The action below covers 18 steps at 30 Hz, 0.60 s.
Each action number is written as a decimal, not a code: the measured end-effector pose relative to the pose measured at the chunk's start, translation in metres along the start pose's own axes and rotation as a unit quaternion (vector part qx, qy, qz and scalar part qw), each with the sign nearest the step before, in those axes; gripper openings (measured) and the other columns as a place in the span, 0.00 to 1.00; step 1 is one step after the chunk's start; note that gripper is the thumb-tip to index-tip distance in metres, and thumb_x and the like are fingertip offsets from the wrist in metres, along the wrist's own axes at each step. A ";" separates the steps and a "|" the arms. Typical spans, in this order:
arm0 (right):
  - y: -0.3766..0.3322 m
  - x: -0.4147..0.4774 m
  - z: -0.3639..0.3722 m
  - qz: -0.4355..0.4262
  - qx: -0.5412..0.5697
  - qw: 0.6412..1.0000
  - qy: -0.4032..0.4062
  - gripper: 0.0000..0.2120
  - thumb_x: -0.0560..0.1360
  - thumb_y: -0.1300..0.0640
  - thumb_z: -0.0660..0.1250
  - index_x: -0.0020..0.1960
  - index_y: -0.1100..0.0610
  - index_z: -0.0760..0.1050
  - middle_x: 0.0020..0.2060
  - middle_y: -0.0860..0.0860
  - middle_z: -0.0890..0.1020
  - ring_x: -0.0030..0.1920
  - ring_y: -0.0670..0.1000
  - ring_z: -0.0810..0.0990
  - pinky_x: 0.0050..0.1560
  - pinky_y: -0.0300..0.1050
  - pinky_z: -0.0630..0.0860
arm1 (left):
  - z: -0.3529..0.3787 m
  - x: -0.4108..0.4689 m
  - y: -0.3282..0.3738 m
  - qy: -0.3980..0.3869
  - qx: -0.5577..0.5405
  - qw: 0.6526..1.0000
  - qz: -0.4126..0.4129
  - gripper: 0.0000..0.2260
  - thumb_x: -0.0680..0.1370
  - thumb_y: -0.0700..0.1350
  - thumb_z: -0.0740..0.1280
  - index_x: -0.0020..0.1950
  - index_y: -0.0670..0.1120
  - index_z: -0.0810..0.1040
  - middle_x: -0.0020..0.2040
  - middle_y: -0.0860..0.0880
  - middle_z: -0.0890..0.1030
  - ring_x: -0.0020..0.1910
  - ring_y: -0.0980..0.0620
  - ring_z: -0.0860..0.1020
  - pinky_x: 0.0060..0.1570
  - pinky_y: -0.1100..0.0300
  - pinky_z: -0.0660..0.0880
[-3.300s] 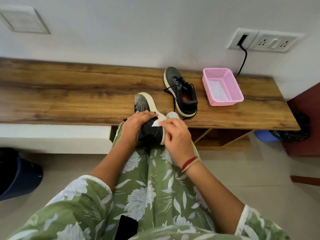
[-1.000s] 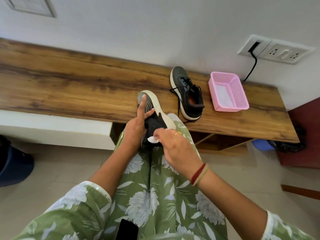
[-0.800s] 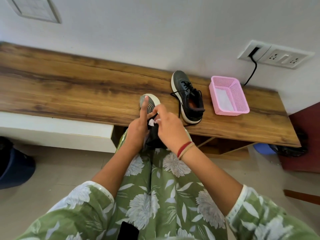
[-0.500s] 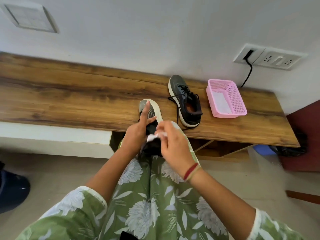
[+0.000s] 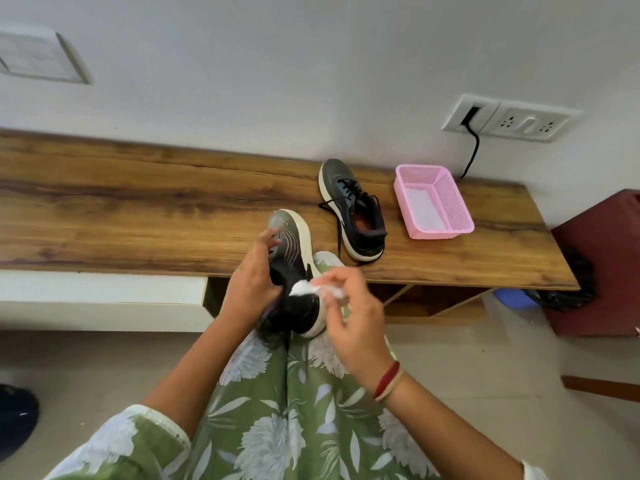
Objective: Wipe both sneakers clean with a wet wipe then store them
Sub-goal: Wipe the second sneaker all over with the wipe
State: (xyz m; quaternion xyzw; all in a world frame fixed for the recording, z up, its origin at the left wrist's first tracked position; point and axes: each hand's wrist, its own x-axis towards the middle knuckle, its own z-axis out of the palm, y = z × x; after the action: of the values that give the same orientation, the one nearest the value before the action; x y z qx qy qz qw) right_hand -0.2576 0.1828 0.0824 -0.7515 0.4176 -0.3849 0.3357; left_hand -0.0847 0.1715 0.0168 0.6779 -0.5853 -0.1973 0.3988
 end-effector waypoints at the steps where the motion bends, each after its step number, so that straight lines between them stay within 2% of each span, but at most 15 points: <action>1: -0.001 0.008 -0.006 0.003 0.018 0.999 0.051 0.11 0.77 0.65 0.63 0.52 0.51 0.70 0.45 0.47 0.79 0.42 0.45 0.78 0.41 0.41 0.76 | -0.001 -0.002 0.001 0.018 0.012 1.000 -0.012 0.32 0.66 0.35 0.74 0.66 0.46 0.65 0.59 0.46 0.75 0.56 0.46 0.76 0.43 0.53 0.76; 3: -0.001 0.025 -0.018 0.030 0.063 0.989 0.130 0.11 0.76 0.67 0.63 0.51 0.51 0.71 0.45 0.47 0.78 0.42 0.47 0.77 0.42 0.41 0.76 | -0.003 -0.009 0.003 0.028 0.040 0.998 -0.043 0.21 0.65 0.36 0.74 0.55 0.44 0.71 0.52 0.48 0.73 0.50 0.47 0.75 0.41 0.57 0.72; 5: 0.004 0.034 -0.023 0.055 0.074 0.982 0.166 0.13 0.76 0.68 0.62 0.50 0.50 0.71 0.45 0.45 0.78 0.45 0.46 0.77 0.46 0.43 0.76 | -0.004 -0.018 0.005 0.018 0.048 0.997 -0.064 0.17 0.67 0.36 0.73 0.51 0.46 0.71 0.51 0.50 0.72 0.48 0.49 0.74 0.41 0.60 0.70; 8: 0.016 0.030 -0.021 0.086 0.059 0.984 0.142 0.10 0.77 0.67 0.61 0.50 0.53 0.73 0.45 0.45 0.78 0.47 0.48 0.78 0.48 0.47 0.77 | -0.007 -0.028 0.005 0.004 0.035 0.996 -0.086 0.17 0.71 0.35 0.71 0.55 0.48 0.72 0.54 0.51 0.73 0.53 0.52 0.74 0.50 0.61 0.71; 10: 0.019 0.025 -0.016 0.149 0.103 0.975 0.128 0.10 0.77 0.67 0.60 0.48 0.53 0.74 0.46 0.46 0.78 0.48 0.49 0.78 0.48 0.44 0.78 | -0.010 -0.035 0.009 0.025 0.021 0.995 -0.090 0.16 0.74 0.38 0.69 0.60 0.48 0.72 0.57 0.51 0.74 0.56 0.54 0.74 0.53 0.64 0.70; 13: 0.021 0.019 -0.009 0.263 0.190 0.935 0.142 0.11 0.78 0.68 0.59 0.46 0.53 0.75 0.48 0.50 0.78 0.48 0.48 0.78 0.42 0.36 0.77 | -0.007 -0.056 0.032 0.072 -0.098 0.981 -0.150 0.11 0.80 0.53 0.60 0.59 0.51 0.69 0.54 0.55 0.76 0.54 0.58 0.76 0.48 0.69 0.73; 15: 0.022 0.018 -0.009 0.331 0.248 0.898 0.154 0.11 0.78 0.69 0.59 0.47 0.55 0.75 0.49 0.52 0.78 0.46 0.49 0.78 0.39 0.35 0.76 | 0.000 -0.072 0.044 0.022 -0.131 0.977 -0.165 0.19 0.76 0.66 0.56 0.57 0.53 0.69 0.52 0.59 0.75 0.52 0.62 0.76 0.46 0.69 0.73; 16: 0.022 0.019 -0.010 0.359 0.281 0.876 0.156 0.11 0.78 0.69 0.59 0.48 0.56 0.75 0.48 0.52 0.78 0.45 0.48 0.78 0.38 0.36 0.77 | 0.004 -0.077 0.045 -0.016 -0.115 0.981 -0.158 0.22 0.73 0.69 0.58 0.56 0.54 0.69 0.51 0.60 0.76 0.51 0.63 0.75 0.46 0.68 0.73; 18: 0.023 0.020 -0.013 0.404 0.329 0.840 0.152 0.10 0.78 0.70 0.58 0.49 0.58 0.75 0.48 0.53 0.78 0.44 0.49 0.77 0.39 0.39 0.77 | 0.008 -0.077 0.038 -0.057 -0.051 0.988 -0.136 0.24 0.69 0.67 0.67 0.55 0.52 0.72 0.49 0.58 0.77 0.49 0.59 0.76 0.46 0.63 0.74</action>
State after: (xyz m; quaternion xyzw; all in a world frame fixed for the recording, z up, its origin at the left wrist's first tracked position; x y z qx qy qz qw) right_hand -0.2697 0.1529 0.0754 -0.2936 0.5784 -0.4391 0.6217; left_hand -0.1325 0.2423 0.0258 0.7176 -0.4981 -0.3181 0.3684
